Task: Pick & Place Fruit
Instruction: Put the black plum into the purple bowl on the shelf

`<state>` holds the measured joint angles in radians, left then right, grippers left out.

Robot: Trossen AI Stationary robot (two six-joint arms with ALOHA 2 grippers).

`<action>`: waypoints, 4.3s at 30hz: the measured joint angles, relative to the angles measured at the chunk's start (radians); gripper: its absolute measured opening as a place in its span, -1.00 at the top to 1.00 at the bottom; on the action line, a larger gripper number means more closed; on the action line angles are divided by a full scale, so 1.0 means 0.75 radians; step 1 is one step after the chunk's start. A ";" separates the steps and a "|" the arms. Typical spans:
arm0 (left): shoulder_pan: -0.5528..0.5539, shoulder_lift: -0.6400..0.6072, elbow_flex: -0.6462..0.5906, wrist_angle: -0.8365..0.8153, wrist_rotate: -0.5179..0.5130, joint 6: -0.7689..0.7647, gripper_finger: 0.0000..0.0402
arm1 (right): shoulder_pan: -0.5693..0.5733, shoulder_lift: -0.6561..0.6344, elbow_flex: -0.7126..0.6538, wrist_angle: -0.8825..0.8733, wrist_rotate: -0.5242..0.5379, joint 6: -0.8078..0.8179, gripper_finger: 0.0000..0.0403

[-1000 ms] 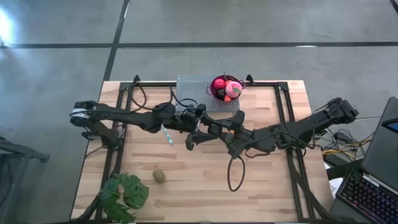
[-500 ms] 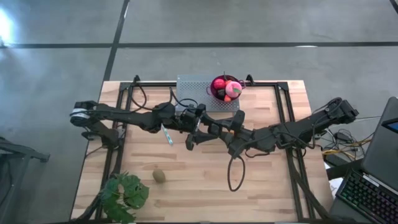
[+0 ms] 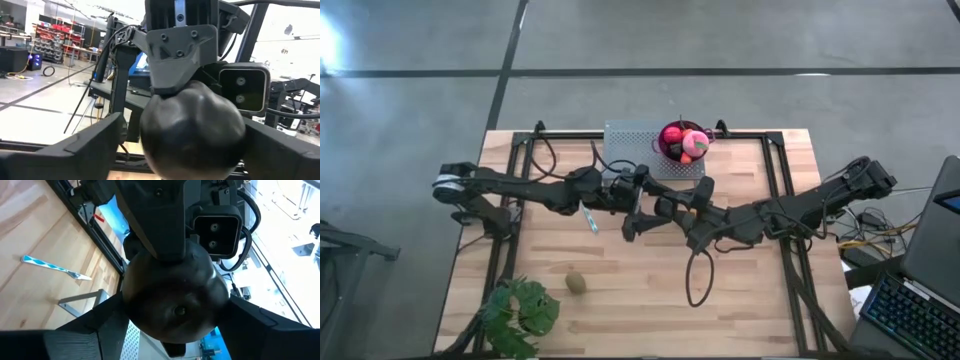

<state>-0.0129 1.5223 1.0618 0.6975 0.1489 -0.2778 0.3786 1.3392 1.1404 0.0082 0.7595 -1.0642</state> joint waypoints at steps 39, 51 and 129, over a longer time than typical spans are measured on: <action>-0.014 -0.300 -0.044 -0.789 -1.267 0.363 -0.98 | -0.290 -0.005 0.001 -0.045 0.427 0.349 -0.32; -0.023 -0.298 -0.222 -0.747 -1.263 0.238 -0.98 | -0.724 -0.003 0.116 -0.225 0.135 0.547 -0.21; -0.023 -0.308 -0.286 -0.777 -1.262 0.265 -0.98 | -1.221 0.914 1.432 -2.036 -0.745 1.230 -0.40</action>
<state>-0.0299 1.2915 0.8474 0.1151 -0.7979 -0.0792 -0.5369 2.0247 2.2144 -1.5185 0.2005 -0.1420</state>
